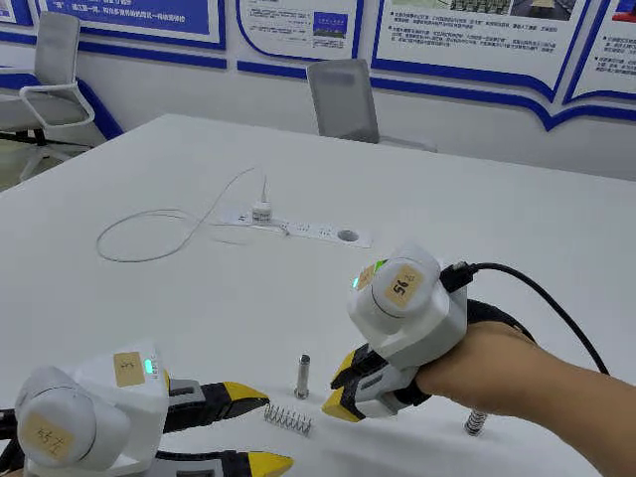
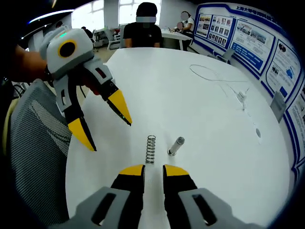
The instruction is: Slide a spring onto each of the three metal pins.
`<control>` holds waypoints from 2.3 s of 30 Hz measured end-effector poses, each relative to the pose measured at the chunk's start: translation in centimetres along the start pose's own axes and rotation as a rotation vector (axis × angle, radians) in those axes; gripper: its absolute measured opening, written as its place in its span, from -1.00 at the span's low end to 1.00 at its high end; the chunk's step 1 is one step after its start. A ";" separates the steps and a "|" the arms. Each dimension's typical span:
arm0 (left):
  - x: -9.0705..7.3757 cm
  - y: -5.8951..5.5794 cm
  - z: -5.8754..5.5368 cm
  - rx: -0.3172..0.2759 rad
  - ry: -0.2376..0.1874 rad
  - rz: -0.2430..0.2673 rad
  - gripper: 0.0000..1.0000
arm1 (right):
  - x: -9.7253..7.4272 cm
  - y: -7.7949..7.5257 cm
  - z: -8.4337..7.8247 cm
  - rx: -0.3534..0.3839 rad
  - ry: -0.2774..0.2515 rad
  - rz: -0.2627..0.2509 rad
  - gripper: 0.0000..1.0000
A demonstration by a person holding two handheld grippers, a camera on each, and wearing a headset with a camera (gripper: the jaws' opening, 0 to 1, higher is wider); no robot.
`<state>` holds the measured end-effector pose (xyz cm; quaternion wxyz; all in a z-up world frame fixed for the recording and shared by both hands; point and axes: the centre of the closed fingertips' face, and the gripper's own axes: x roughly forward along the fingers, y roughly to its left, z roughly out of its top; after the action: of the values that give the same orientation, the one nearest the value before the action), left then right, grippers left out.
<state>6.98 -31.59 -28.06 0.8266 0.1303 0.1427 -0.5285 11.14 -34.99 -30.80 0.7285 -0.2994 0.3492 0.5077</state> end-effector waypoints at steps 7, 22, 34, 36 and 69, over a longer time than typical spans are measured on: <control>0.0 0.0 -0.1 -0.003 0.001 0.002 -0.27 | 1.1 0.2 -0.5 0.024 0.004 0.009 -0.68; -0.4 0.2 -0.5 -0.006 0.011 0.007 -0.28 | 3.8 0.6 -0.7 0.068 0.000 0.013 -0.68; -0.5 0.4 -0.7 -0.010 0.015 0.011 -0.28 | 4.7 0.4 -1.1 0.101 0.006 0.014 -0.69; -0.6 0.4 -0.7 -0.010 0.015 0.013 -0.29 | 4.8 0.4 -1.3 0.107 0.011 0.016 -0.71; 0.3 0.2 -0.6 0.015 0.030 -0.003 -0.32 | 1.4 0.9 -2.0 0.073 0.019 0.019 -0.78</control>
<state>7.19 -31.58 -28.76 0.8226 0.1442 0.1511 -0.5288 10.18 -35.57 -33.21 0.7308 -0.2742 0.3772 0.4985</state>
